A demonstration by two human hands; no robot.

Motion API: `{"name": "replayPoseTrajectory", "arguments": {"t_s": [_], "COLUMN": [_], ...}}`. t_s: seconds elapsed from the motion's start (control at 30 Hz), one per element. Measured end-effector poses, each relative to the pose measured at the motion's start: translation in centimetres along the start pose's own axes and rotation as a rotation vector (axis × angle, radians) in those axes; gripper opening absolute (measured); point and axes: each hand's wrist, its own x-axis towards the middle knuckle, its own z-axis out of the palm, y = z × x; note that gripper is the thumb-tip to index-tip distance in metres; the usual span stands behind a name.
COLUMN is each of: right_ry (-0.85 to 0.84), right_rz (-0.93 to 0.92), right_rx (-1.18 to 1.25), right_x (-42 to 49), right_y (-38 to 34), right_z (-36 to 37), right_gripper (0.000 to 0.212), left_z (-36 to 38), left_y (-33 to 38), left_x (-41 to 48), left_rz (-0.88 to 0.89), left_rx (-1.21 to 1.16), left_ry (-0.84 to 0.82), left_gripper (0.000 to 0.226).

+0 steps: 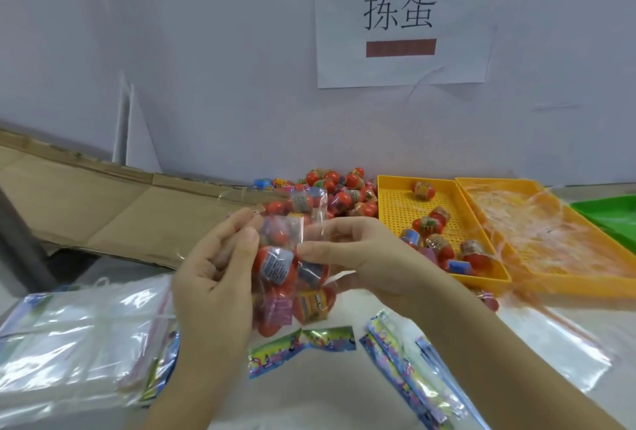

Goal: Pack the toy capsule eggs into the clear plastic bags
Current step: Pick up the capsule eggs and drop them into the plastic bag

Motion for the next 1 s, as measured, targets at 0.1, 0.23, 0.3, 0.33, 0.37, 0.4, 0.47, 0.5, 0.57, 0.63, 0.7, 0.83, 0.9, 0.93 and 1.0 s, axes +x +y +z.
{"name": "replayPoseTrajectory", "arguments": {"t_s": [0.1,0.23,0.3,0.33,0.37,0.4,0.47,0.5,0.57,0.63,0.7,0.83,0.9,0.93,1.0], "right_ry": [0.090,0.117,0.106,0.099,0.090,0.076,0.034,0.006,-0.042,-0.060,-0.060,-0.054,-0.057,-0.061,-0.073], "right_rz": [-0.060,-0.140,-0.154,-0.154,-0.149,-0.139,-0.117,-0.105,-0.085,-0.070,-0.069,-0.082,-0.090,-0.095,-0.102], "right_rx": [0.082,0.124,0.151,0.159,0.167,0.174,0.184,0.193,0.213,0.237,0.245,0.225,0.211,0.211,0.228], "right_x": [-0.1,-0.3,-0.3,-0.3,-0.2,-0.2,-0.2,-0.2,-0.2,-0.2,-0.2,-0.1,-0.1,-0.1,-0.1], "right_y": [-0.4,-0.8,-0.8,-0.7,-0.7,-0.6,-0.6,-0.6,-0.6,-0.6,-0.5,-0.4,-0.5,-0.5,-0.6], "right_z": [0.0,-0.2,-0.3,-0.4,-0.5,-0.6,-0.9,-1.0,-1.4,-1.7,-1.8,-1.7,-1.8,-1.8,-2.0], "right_gripper": [0.029,0.039,0.036,0.032,0.029,0.028,0.028,0.027,0.024,0.022,0.023,0.021,0.020,0.019,0.020], "left_z": [0.0,-0.4,-0.4,-0.3,-0.3,-0.4,-0.5,-0.5,-0.5,-0.5,-0.6,-0.7,-0.9,-1.0,-1.0], "left_y": [0.5,0.2,0.1,0.1,0.2,0.3,0.3,0.4,0.4,0.5,0.6,1.0,0.8,0.7,0.6], "left_x": [0.4,1.1,1.2,1.2,1.2,1.2,1.2,1.2,1.3,1.3,1.4,1.7,1.8,1.8,1.9], "left_rz": [-0.155,-0.250,-0.241,-0.229,-0.220,-0.216,-0.220,-0.221,-0.218,-0.208,-0.211,-0.315,-0.305,-0.298,-0.306], "left_rx": [-0.133,-0.152,-0.146,-0.142,-0.141,-0.139,-0.130,-0.121,-0.086,-0.077,-0.085,-0.111,-0.075,-0.069,-0.088], "left_ry": [-0.067,-0.042,-0.019,-0.012,-0.007,-0.008,-0.007,-0.007,-0.008,-0.017,-0.039,-0.204,-0.225,-0.213,-0.203], "left_gripper": [0.025,0.014,0.011,0.011,0.011,0.011,0.010,0.013,0.027,0.034,0.036,0.014,0.024,0.024,0.019]}}
